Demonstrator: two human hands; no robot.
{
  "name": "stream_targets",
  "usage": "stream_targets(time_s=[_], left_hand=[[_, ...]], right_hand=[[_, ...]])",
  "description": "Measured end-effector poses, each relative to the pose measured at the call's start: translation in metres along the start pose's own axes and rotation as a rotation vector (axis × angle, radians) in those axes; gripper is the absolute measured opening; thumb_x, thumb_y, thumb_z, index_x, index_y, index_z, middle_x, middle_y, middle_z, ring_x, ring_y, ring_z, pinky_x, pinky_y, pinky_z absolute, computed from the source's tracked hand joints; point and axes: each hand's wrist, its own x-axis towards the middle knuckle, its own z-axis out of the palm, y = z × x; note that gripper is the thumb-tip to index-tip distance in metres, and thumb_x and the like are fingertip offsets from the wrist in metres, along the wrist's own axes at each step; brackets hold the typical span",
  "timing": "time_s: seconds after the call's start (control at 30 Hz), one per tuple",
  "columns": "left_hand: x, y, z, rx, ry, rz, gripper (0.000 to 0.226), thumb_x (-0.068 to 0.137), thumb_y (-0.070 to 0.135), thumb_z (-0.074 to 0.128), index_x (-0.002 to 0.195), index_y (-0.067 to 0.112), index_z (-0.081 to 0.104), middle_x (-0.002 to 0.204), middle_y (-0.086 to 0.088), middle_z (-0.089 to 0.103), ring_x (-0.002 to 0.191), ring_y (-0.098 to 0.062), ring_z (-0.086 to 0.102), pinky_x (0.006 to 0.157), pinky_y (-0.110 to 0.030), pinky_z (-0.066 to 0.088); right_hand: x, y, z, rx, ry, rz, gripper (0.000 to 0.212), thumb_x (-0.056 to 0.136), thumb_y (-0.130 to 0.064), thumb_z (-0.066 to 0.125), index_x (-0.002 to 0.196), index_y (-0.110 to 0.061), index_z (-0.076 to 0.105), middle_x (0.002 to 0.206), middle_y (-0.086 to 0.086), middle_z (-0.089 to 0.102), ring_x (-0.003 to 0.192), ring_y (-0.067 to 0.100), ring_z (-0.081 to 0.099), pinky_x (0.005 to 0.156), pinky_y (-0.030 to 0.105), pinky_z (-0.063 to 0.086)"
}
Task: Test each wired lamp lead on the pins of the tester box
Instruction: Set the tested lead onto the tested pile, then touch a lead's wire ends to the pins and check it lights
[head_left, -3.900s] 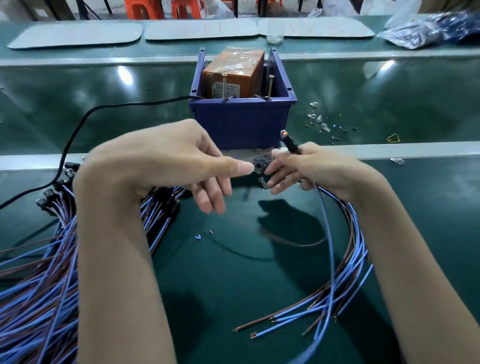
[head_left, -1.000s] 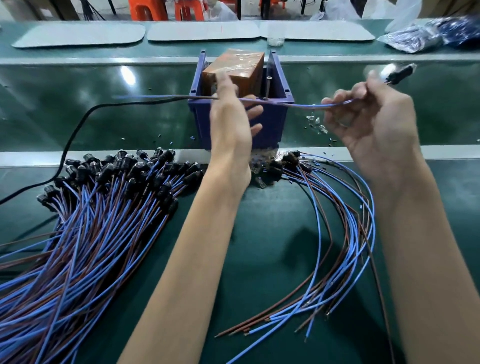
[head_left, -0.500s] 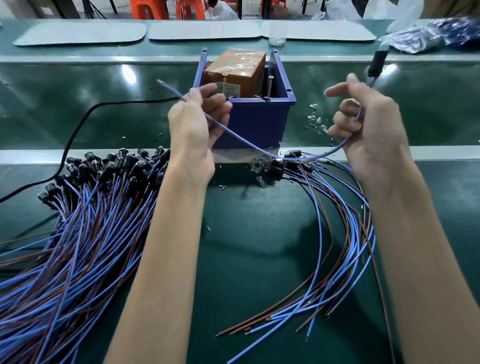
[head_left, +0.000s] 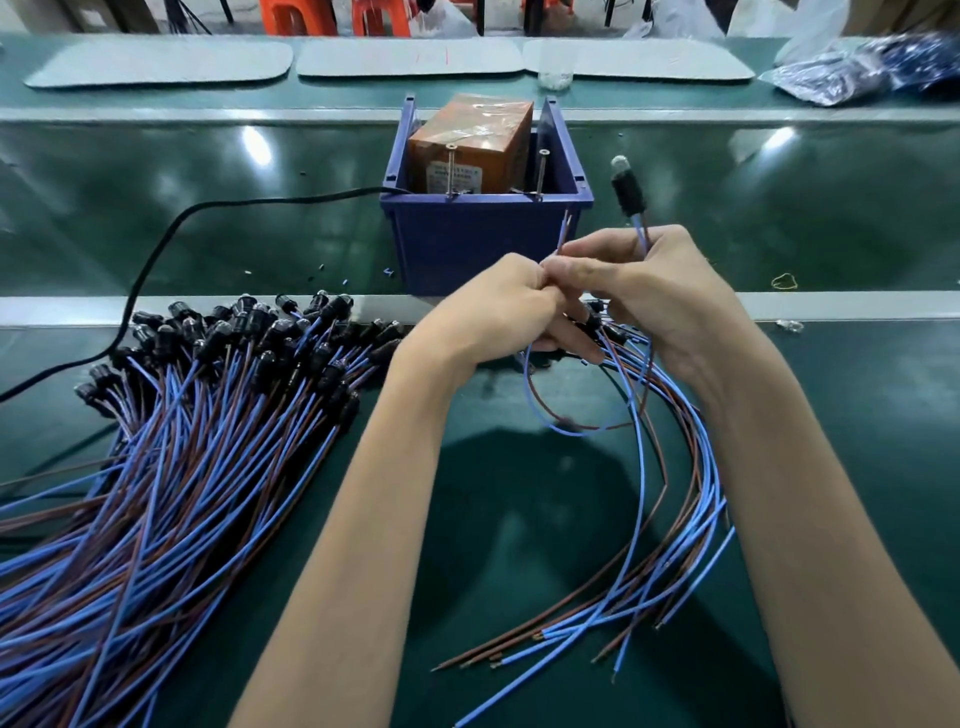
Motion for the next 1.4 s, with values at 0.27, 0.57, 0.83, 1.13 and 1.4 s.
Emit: stream_targets(time_s=[0.27,0.57,0.83,1.13,1.4], left_hand=[[-0.002,-0.006,-0.016,0.035,0.033,0.054,0.023,0.1,0.018,0.048,0.109,0.006,0.067,0.092,-0.006,0.075,0.09,-0.008,0.071,0.083,-0.02,0.054],[-0.002,-0.009,-0.016,-0.128,0.227,0.117,0.011,0.092,0.007,0.061,0.084,0.008,0.068,0.077,-0.009,0.072,0.073,-0.017,0.071,0.072,-0.024,0.058],[-0.003,-0.012,-0.02,-0.195,0.262,0.148,0.008,0.089,0.005,0.065,0.082,0.006,0.07,0.072,-0.009,0.073,0.07,-0.016,0.072,0.066,-0.023,0.057],[-0.007,-0.011,-0.039,-0.251,0.624,0.174,0.01,0.092,0.008,0.063,0.099,0.008,0.057,0.068,-0.004,0.071,0.054,-0.015,0.069,0.053,-0.02,0.052],[-0.005,-0.019,-0.046,0.007,0.853,0.161,0.01,0.089,0.014,0.065,0.095,0.015,0.058,0.069,0.004,0.069,0.051,-0.012,0.068,0.068,-0.034,0.06]], right_hand=[[0.0,-0.002,-0.001,0.001,0.144,0.02,0.017,0.085,-0.016,0.071,0.072,-0.018,0.06,0.056,-0.006,0.061,0.05,-0.001,0.06,0.042,0.008,0.036],[-0.001,-0.001,0.004,0.107,0.14,-0.004,0.013,0.086,-0.016,0.07,0.074,-0.014,0.065,0.065,-0.004,0.071,0.061,0.003,0.067,0.044,0.007,0.038],[-0.001,0.001,0.012,0.092,0.084,0.069,0.012,0.086,-0.014,0.068,0.075,-0.018,0.065,0.075,0.0,0.073,0.071,0.009,0.068,0.052,0.016,0.039],[0.007,0.003,0.014,0.289,0.302,0.031,0.015,0.099,-0.011,0.048,0.085,-0.017,0.05,0.051,-0.01,0.063,0.048,0.004,0.062,0.039,0.012,0.033],[0.015,0.013,0.006,0.356,0.359,0.055,0.017,0.096,-0.005,0.053,0.081,-0.011,0.061,0.054,-0.007,0.061,0.041,0.0,0.04,0.038,0.011,0.028]])
